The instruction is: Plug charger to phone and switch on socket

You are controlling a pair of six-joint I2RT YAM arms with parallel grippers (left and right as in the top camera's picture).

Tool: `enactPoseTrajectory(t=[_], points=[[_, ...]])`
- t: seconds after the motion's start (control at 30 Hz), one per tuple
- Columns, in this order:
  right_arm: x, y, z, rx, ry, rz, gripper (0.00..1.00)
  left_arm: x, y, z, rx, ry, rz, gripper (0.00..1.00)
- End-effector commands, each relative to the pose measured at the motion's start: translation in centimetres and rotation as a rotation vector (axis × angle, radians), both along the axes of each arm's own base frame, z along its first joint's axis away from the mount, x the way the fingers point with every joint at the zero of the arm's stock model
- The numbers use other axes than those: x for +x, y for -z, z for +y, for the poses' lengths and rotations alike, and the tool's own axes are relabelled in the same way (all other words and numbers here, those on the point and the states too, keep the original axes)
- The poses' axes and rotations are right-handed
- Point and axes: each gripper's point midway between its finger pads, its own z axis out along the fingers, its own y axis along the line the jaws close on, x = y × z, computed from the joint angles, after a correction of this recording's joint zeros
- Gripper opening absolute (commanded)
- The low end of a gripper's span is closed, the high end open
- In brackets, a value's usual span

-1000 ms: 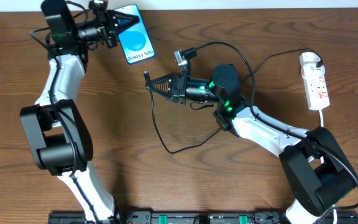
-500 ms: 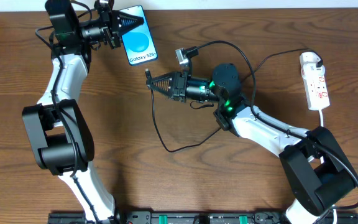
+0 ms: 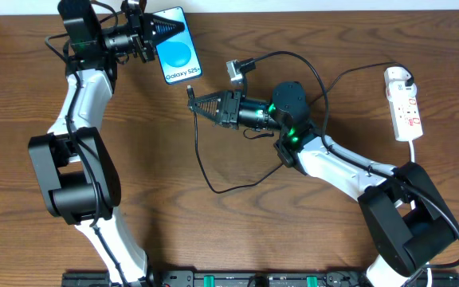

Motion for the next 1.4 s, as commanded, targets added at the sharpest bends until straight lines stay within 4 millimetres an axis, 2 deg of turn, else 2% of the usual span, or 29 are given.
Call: enactPoseTrajectory(t=[0.0, 0.33, 0.87, 1.37], points=[[0.8, -0.2, -0.3, 0.002, 0.038, -0.024, 0.01, -0.8, -1.5, 0.0, -0.001, 0.022, -0.024, 0.08], [1.1, -0.3, -0.4, 0.010, 0.055, -0.003, 0.01, -0.8, -1.6, -0.1, 0.000, 0.025, -0.029, 0.08], [0.9, -1.2, -0.4, 0.036, 0.052, -0.041, 0.01, -0.9, -4.0, -0.6, -0.002, 0.026, -0.099, 0.07], [0.9, -1.8, -0.4, 0.055, 0.051, -0.048, 0.01, -1.3, -4.6, -1.8, -0.003, 0.051, -0.126, 0.07]])
